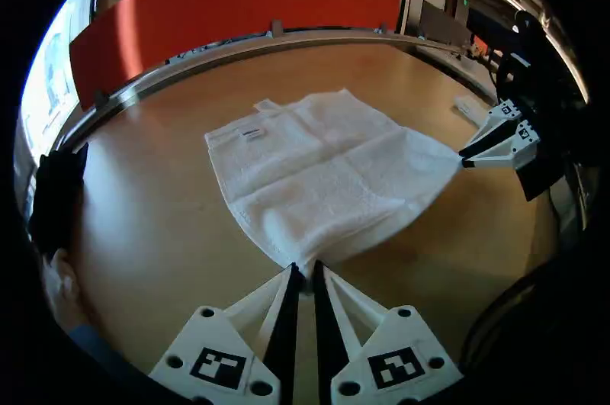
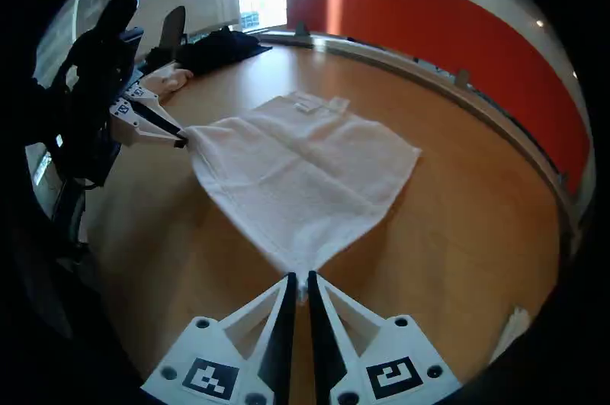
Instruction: Fold towel
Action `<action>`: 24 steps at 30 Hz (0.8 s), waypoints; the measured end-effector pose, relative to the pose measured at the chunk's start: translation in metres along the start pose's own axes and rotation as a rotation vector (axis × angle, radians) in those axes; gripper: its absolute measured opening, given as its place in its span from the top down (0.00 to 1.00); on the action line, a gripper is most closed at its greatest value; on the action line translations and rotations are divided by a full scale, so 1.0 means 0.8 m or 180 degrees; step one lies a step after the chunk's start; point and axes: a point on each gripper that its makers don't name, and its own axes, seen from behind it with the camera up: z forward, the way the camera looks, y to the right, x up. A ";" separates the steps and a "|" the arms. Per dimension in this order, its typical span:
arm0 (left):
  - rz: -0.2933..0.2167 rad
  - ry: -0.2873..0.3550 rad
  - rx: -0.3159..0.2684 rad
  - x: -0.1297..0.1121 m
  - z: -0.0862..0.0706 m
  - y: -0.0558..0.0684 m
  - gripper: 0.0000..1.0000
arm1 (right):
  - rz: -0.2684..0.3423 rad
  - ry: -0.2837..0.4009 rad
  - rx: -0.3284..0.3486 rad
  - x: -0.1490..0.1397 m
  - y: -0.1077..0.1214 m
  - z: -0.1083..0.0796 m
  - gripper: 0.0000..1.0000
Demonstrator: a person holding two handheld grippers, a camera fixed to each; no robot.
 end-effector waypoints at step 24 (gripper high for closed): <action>-0.0192 -0.0211 -0.0149 0.023 -0.095 0.035 0.87 | -0.0069 0.0261 0.0008 0.068 -0.028 -0.101 0.89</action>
